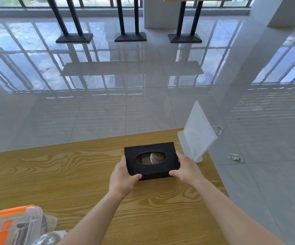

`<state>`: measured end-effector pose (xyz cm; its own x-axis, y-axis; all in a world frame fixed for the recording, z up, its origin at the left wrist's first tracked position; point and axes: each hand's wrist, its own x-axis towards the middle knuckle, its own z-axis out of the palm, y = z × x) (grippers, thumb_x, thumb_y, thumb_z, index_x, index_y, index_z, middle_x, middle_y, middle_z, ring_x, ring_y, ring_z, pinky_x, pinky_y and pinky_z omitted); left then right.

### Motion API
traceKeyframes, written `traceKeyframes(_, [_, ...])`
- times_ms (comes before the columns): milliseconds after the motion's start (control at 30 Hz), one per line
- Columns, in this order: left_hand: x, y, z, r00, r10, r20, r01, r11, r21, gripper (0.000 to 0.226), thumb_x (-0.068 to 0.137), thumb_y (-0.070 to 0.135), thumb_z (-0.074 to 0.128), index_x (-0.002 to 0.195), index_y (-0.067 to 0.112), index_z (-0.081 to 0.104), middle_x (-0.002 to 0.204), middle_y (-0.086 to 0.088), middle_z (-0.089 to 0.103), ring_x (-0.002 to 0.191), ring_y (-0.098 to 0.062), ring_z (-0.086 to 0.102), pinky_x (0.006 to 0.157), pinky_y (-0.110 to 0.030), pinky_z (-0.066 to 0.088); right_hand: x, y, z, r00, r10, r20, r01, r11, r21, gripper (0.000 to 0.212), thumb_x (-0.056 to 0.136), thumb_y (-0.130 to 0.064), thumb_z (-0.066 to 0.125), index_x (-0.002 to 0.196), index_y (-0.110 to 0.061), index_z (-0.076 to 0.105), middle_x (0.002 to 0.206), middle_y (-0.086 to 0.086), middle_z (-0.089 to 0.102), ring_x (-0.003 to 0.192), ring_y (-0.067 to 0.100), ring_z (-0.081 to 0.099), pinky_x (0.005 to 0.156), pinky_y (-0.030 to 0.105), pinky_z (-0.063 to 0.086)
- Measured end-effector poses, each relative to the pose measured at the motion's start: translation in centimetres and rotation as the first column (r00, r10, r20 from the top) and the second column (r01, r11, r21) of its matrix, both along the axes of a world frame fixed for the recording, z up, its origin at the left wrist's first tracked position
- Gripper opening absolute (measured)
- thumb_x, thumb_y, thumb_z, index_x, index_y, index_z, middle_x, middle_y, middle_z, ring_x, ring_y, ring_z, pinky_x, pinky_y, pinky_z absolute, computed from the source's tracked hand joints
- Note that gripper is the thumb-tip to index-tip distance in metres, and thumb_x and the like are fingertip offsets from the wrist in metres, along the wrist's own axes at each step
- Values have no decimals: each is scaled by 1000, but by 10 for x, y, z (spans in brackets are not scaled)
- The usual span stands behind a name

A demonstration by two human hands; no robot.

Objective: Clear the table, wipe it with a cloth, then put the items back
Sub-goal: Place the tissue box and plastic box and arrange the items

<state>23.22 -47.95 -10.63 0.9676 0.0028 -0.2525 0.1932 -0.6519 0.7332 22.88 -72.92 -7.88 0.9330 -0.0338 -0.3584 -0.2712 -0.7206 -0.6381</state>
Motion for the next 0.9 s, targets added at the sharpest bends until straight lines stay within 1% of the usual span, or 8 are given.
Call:
traceKeyframes(167, [6, 2, -2, 1000, 23, 10, -23, 1000, -4, 62, 73, 31, 85, 124, 35, 50, 108, 14, 65, 96, -9, 62, 82, -36, 56, 15, 2, 2, 1000, 16, -13, -17, 999, -30, 69, 79, -17, 81, 138, -28, 47, 114, -9, 67, 103, 15, 63, 91, 33, 54])
traceKeyframes(300, [11, 2, -1, 1000, 13, 17, -12, 1000, -14, 63, 73, 29, 85, 125, 36, 49, 107, 14, 65, 97, -9, 63, 82, -35, 57, 19, 2, 3, 1000, 24, -9, -24, 999, -21, 67, 80, -17, 80, 137, -28, 47, 118, -7, 66, 104, 13, 60, 86, 25, 47])
traceKeyframes(400, [13, 7, -3, 1000, -4, 5, 4, 999, -53, 65, 74, 26, 85, 127, 39, 50, 108, 17, 67, 99, -7, 63, 82, -32, 55, 16, -1, 3, 1000, 22, 1, -22, 1000, -17, 62, 82, -19, 78, 136, -27, 49, 116, -9, 66, 105, 14, 59, 84, 24, 45])
traceKeyframes(467, [13, 10, -3, 1000, -8, -2, 8, 996, -88, 65, 76, 21, 83, 129, 41, 50, 106, 17, 69, 99, -5, 64, 80, -27, 53, 14, -2, 4, 1000, 14, 2, -14, 1000, 7, 53, 86, -22, 74, 134, -29, 51, 113, -12, 65, 102, 10, 57, 81, 23, 43])
traceKeyframes(567, [13, 8, -2, 1000, -6, 0, 6, 995, -95, 64, 76, 19, 83, 127, 40, 52, 104, 17, 70, 97, -6, 65, 77, -25, 52, 14, -2, 5, 999, -34, 0, 34, 999, 30, 40, 95, -24, 62, 134, -27, 54, 110, -13, 62, 104, 9, 55, 85, 26, 45])
traceKeyframes(700, [17, 0, -1, 1000, -22, -1, 22, 995, -97, 59, 76, 18, 83, 124, 36, 53, 104, 17, 69, 97, -7, 65, 77, -24, 51, 14, -2, 5, 997, -74, 2, 74, 997, -2, 37, 101, -20, 52, 137, -25, 52, 109, -8, 62, 99, 12, 54, 80, 27, 41])
traceKeyframes(800, [18, -4, -2, 1000, -27, 8, 28, 996, -90, 60, 77, 19, 83, 125, 36, 52, 105, 18, 69, 98, -7, 65, 80, -26, 53, 14, -5, 4, 996, -91, -9, 90, 996, -20, 40, 101, -18, 51, 141, -22, 50, 123, -3, 64, 114, 18, 58, 85, 27, 43])
traceKeyframes(900, [17, -7, -4, 999, -28, 24, 29, 997, -77, 62, 76, 21, 83, 128, 35, 51, 107, 18, 68, 99, -7, 64, 83, -30, 55, 15, -7, 3, 994, -110, -6, 110, 994, -24, 44, 101, -17, 52, 144, -20, 48, 134, -1, 61, 125, 21, 55, 92, 29, 44])
